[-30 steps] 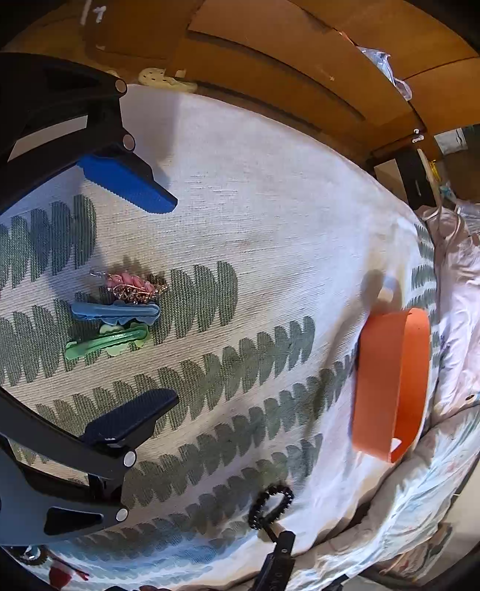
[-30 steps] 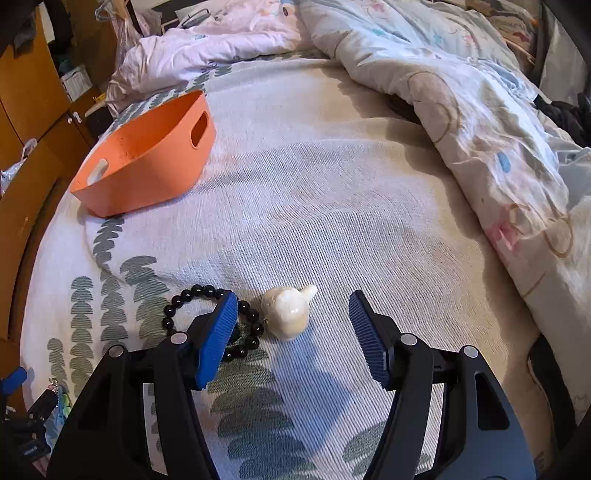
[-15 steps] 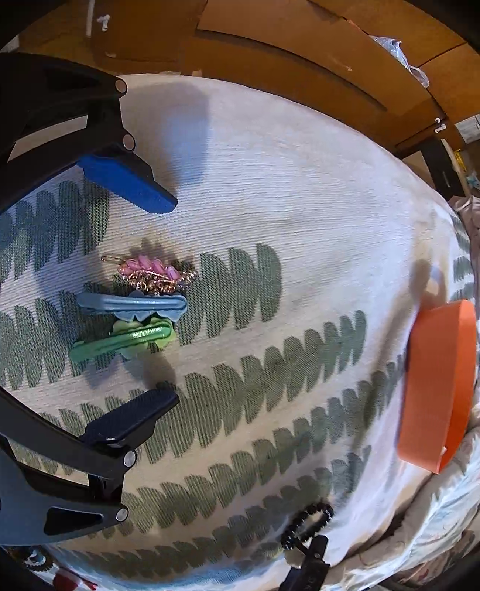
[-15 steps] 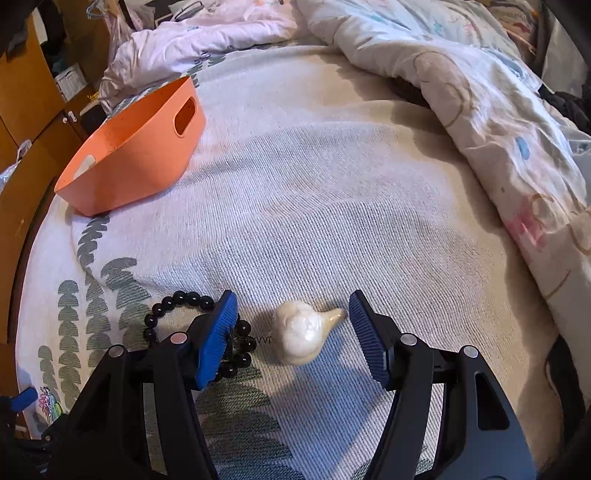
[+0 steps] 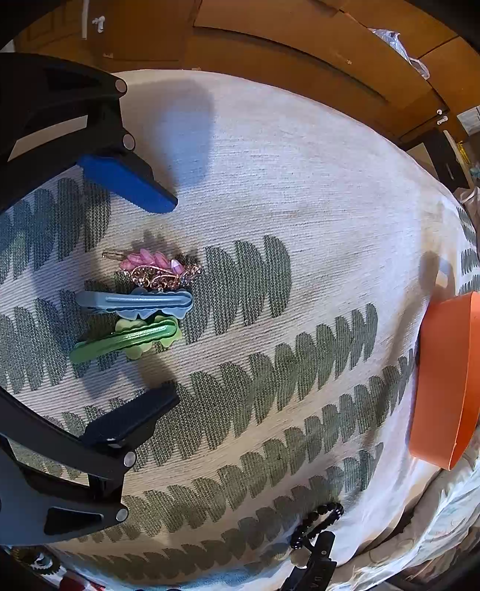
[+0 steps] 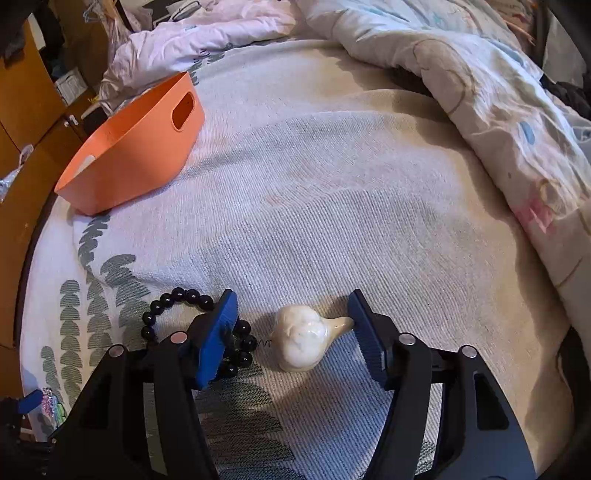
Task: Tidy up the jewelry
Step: 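Grasp the blue hair clip with the left tool while the right tool grasps the white bulb charm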
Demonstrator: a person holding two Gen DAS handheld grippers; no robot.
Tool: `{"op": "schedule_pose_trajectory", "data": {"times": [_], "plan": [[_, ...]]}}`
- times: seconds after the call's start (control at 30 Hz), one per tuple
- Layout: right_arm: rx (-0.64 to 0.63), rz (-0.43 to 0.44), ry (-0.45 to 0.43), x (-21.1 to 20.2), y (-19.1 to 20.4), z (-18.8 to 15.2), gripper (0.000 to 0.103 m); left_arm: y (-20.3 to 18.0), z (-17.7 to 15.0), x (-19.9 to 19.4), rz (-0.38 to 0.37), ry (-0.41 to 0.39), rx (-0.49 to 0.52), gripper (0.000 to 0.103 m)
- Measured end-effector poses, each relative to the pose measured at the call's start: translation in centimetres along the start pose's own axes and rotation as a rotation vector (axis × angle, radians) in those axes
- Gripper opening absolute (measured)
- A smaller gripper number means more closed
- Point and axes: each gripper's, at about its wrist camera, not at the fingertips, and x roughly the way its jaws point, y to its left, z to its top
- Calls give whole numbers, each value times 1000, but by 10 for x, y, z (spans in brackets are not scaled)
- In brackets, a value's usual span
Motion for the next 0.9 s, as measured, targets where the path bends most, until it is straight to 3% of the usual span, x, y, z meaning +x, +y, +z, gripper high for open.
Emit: {"op": "schedule_pose_trajectory", "data": {"times": [0.2, 0.4, 0.53, 0.63, 0.9], "plan": [[15, 50, 11, -7, 3, -1, 50, -7, -5, -3, -27, -1, 17, 91], [19, 90, 13, -19, 9, -2, 47, -12, -6, -7, -56, -12, 44, 75], [35, 109, -14, -35, 6, 1, 46, -10, -6, -10, -85, -18, 45, 51], [50, 130, -29, -47, 2, 4, 46, -4, -5, -13, -107, -17, 29, 40], [58, 146, -78, -79, -1, 8, 46, 5, -4, -20, -142, -26, 8, 30]]}}
